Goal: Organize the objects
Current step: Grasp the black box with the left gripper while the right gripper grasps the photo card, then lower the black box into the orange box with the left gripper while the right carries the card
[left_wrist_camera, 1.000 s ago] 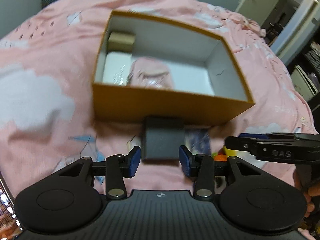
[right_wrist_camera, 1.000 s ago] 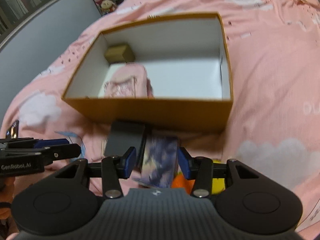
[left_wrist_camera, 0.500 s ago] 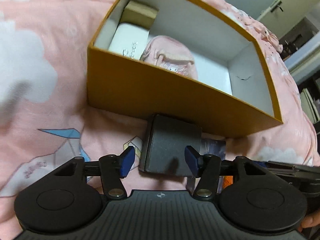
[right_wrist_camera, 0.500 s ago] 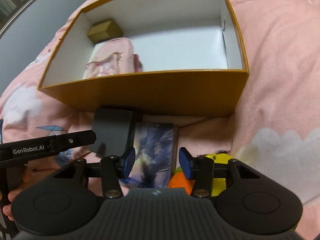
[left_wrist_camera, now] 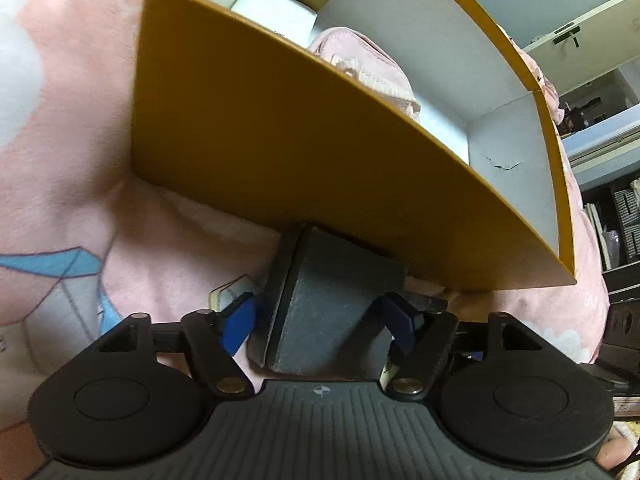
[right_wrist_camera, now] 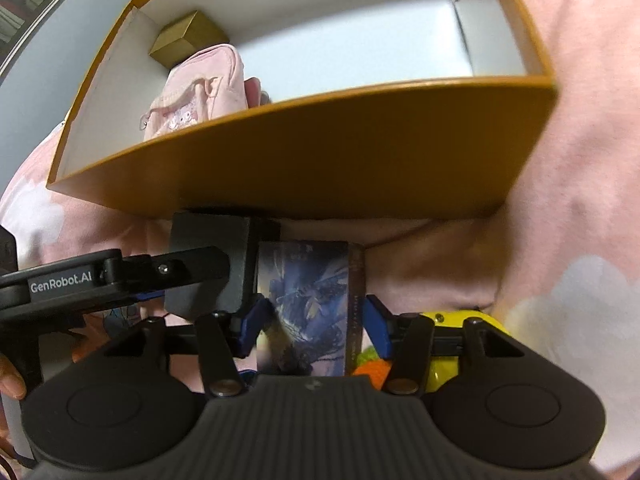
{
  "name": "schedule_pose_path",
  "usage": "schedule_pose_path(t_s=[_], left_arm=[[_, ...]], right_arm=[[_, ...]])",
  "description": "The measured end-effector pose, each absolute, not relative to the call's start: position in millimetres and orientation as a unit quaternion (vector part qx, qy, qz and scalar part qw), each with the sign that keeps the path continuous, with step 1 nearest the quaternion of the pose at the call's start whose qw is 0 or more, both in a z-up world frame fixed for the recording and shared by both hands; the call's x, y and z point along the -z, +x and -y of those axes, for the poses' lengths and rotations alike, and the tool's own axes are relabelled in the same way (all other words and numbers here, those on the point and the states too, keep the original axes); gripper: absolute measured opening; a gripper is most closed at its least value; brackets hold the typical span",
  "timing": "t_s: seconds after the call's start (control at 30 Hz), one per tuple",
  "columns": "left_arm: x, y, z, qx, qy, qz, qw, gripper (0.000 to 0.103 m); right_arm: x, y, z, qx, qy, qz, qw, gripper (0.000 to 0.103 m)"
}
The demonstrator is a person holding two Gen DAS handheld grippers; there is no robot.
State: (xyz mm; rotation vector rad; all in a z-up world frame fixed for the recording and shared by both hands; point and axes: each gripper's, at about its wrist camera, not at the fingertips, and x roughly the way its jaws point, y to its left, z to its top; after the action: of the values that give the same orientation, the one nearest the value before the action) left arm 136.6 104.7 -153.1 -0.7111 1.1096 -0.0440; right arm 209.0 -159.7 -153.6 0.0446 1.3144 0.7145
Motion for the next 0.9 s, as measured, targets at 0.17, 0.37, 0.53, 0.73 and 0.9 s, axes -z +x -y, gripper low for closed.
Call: schedule_pose_path(t_s=[0.17,0.37,0.53,0.73,0.9], left_arm=[[152.6,133.6,-104.3,0.022,-0.327,-0.515,0.792,0.078],[138.3,115.0,-109.2,0.014,-0.327,-0.507,0.798,0.057],[118.8,93.1,-108.5,0.013,-0.309,-0.495,0.812,0.047],[107.1,73.4,-106.1,0.02,-0.293,-0.526,0.798,0.045],[106.7,81.2,-101.0,0.021,-0.281,-0.535,0.796,0.043]], right_arm=[[160.2,212.0,158.5,-0.33,0.03,-0.598,0.73,0.061],[158.5,210.0,160.7,-0.327,0.038,-0.597,0.732,0.055],[149.8,206.7,165.5,-0.321,0.043,-0.593,0.738,0.041],[132.7,196.9,164.1,-0.332,0.037,-0.576,0.746,0.034],[118.6,191.4,156.8,-0.35,0.03,-0.563,0.748,0.031]])
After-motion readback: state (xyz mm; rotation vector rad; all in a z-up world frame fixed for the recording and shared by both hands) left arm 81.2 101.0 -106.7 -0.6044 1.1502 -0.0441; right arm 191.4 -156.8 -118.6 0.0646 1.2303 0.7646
